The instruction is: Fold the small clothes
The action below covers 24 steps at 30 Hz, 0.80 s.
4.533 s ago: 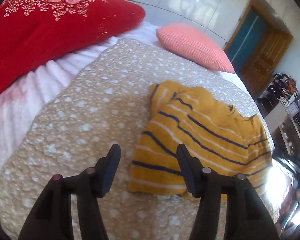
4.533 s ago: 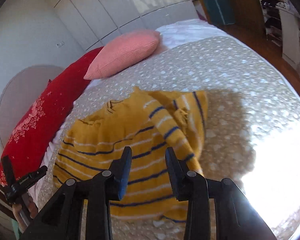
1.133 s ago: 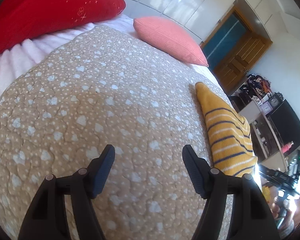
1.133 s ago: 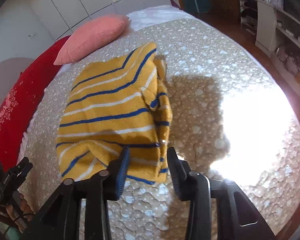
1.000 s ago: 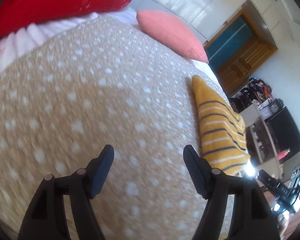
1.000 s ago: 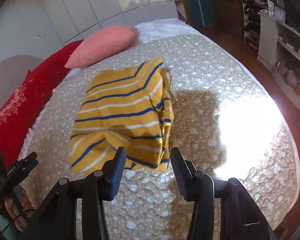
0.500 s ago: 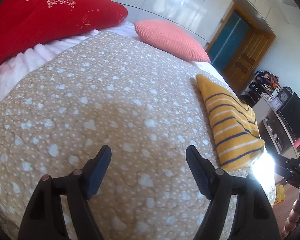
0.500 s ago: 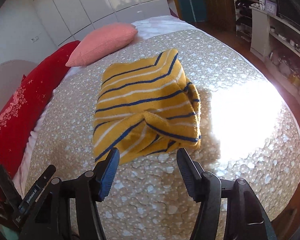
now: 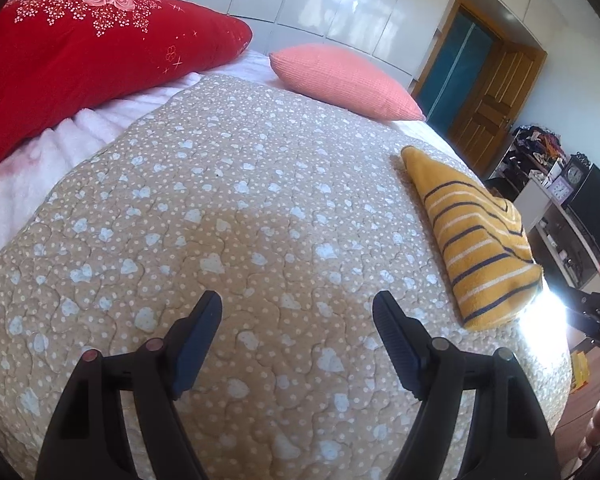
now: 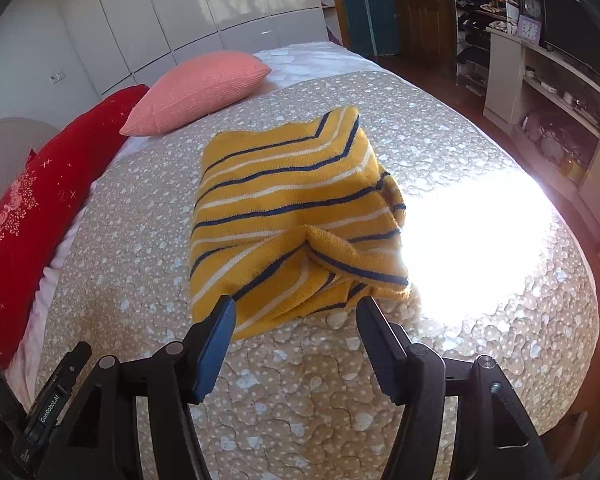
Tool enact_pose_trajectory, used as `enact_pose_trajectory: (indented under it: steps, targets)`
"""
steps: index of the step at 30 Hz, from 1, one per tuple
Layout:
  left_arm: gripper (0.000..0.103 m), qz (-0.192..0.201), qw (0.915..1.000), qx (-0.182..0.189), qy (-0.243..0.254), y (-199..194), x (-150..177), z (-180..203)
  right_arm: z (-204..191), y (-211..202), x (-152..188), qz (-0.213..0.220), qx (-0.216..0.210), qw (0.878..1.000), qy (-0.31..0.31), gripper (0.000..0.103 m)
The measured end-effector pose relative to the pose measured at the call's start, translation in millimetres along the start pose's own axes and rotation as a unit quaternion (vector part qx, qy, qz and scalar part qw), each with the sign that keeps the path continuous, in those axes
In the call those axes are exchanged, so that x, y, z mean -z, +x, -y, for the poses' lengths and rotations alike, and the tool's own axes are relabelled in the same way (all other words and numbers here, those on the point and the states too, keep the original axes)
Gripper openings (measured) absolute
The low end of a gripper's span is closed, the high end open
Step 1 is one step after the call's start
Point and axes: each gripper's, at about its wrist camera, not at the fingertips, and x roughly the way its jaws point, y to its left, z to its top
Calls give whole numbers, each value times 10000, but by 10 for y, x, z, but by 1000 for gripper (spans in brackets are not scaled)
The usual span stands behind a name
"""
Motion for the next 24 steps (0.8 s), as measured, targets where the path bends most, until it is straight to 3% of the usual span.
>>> enact_pose_trajectory:
  steps: [8,18,20,22,24]
  targets:
    - [77,-50,9998,79,-163,109,-87,-40,93,-149,26,234,-19,9997,-31,67]
    - [78,-65,9997,8,230,187,-42,209,567,-417,109,524,-6,9983,247,71]
    - [78,-81,9996,-11,264,208,-8,227,505,-509,143,533,-1,9986,45,71]
    - [78,-118,9995,-11,284,230,15,246,157,-718,184,464,-480,9962,-554,71]
    - [78,-130,9994,-15,316,247,29,276,-423,-1083,272,418,-1500,9786,-1344,71]
